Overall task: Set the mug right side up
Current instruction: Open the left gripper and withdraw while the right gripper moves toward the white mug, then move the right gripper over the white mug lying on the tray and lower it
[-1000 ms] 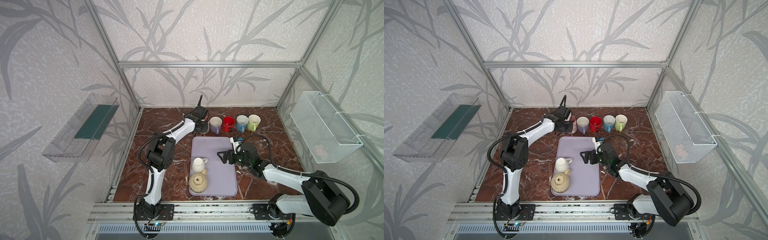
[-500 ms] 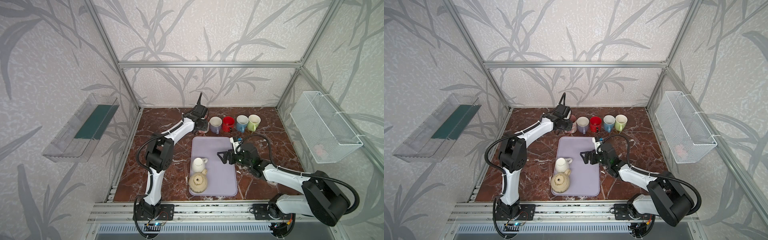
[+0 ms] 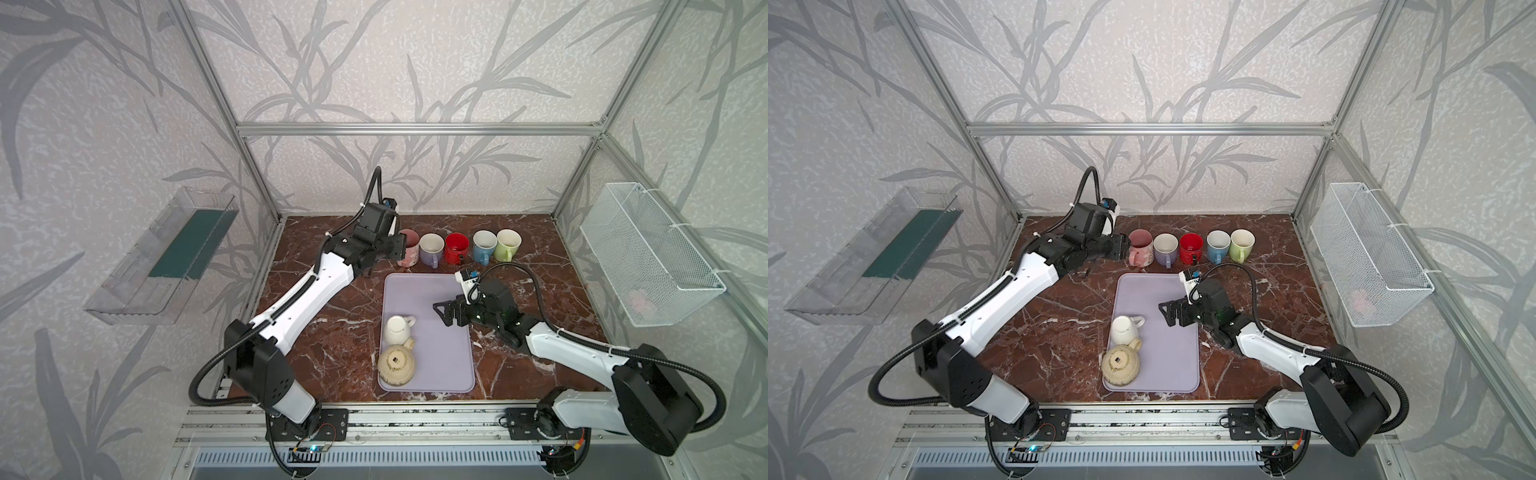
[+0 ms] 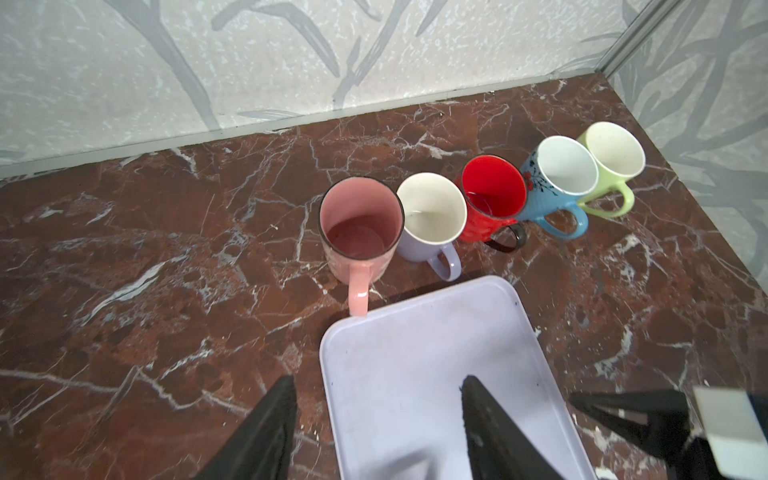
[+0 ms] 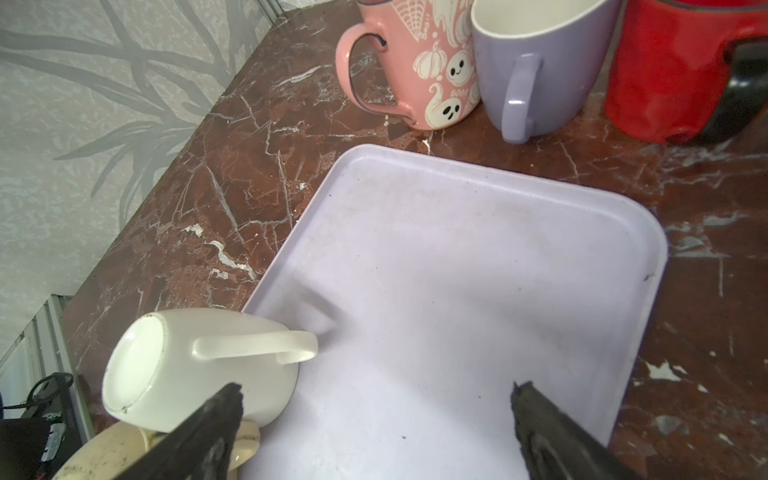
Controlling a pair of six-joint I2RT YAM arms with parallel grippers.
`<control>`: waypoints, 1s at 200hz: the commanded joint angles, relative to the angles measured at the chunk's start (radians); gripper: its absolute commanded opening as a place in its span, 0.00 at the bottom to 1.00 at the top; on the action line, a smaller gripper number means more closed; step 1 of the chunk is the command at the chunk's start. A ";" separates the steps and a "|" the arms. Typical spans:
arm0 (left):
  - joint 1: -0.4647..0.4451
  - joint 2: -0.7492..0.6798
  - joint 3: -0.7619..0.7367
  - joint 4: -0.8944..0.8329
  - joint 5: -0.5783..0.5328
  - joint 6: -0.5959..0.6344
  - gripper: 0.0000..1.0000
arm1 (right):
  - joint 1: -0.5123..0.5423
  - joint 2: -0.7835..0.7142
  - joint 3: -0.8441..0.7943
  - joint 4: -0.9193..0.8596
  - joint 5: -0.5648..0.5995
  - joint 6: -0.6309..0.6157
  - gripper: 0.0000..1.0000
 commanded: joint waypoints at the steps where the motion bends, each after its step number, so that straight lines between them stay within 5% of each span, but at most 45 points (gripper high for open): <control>1: -0.017 -0.086 -0.060 -0.123 -0.030 -0.032 0.68 | 0.024 0.014 0.071 -0.081 0.019 -0.033 1.00; 69: -0.078 -0.320 -0.292 -0.278 -0.081 -0.104 0.78 | 0.090 0.187 0.340 -0.353 0.056 -0.086 1.00; 110: -0.074 -0.558 -0.541 -0.088 -0.135 -0.098 0.77 | 0.094 0.291 0.495 -0.513 0.081 -0.136 1.00; 200: -0.055 -0.598 -0.610 -0.078 -0.074 0.006 0.76 | 0.093 0.501 0.766 -0.755 0.137 -0.198 1.00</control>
